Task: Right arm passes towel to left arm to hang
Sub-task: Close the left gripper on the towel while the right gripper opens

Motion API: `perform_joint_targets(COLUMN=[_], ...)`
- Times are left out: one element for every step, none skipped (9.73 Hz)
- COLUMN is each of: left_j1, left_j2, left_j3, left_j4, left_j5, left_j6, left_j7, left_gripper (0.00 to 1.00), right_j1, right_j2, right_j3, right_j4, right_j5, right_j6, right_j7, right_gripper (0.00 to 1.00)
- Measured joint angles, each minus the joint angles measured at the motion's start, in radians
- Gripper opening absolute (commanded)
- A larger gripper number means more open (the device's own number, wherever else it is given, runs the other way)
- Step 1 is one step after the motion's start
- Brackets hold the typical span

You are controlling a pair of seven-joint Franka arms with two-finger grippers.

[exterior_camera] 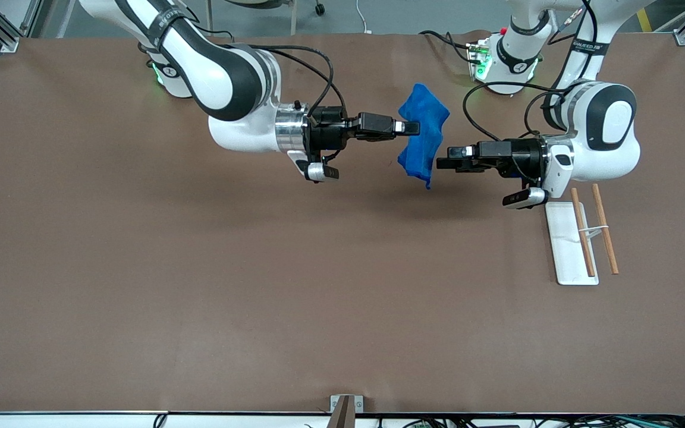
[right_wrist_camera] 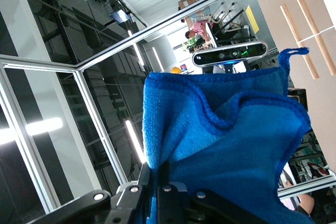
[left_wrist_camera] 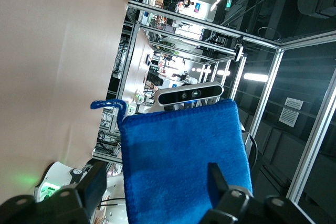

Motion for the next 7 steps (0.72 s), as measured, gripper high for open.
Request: perform_joint_targets(left_j1=[-0.003, -0.005, -0.006, -0.006, -0.005, -0.003, 0.001], left_j2=[0.003, 0.009, 0.016, 0.020, 0.021, 0.021, 0.021], left_j3=[-0.003, -0.007, -0.016, -0.022, -0.022, -0.022, -0.022], left_j4=[0.000, 0.000, 0.000, 0.001, 0.005, 0.014, 0.024], left_j5=[0.000, 0.000, 0.000, 0.000, 0.000, 0.000, 0.000], left_j6=[0.000, 0.001, 0.003, 0.005, 0.007, 0.008, 0.009], left_j7=[0.000, 0.000, 0.000, 0.000, 0.000, 0.000, 0.000], left_gripper=[0.78, 0.73, 0.43, 0.18, 0.00, 0.00, 0.00], right_j1=[0.000, 0.000, 0.000, 0.000, 0.000, 0.000, 0.000], right_j2=[0.000, 0.000, 0.000, 0.000, 0.000, 0.000, 0.000], right_j3=[0.000, 0.000, 0.000, 0.000, 0.000, 0.000, 0.000], right_j4=[0.000, 0.000, 0.000, 0.000, 0.000, 0.000, 0.000], right_j5=[0.001, 0.001, 0.002, 0.004, 0.005, 0.006, 0.006], right_j6=[0.001, 0.001, 0.001, 0.001, 0.001, 0.001, 0.001], right_j7=[-0.002, -0.003, -0.003, -0.004, -0.004, -0.004, -0.005], right_gripper=[0.00, 0.00, 0.00, 0.00, 0.00, 0.00, 0.00])
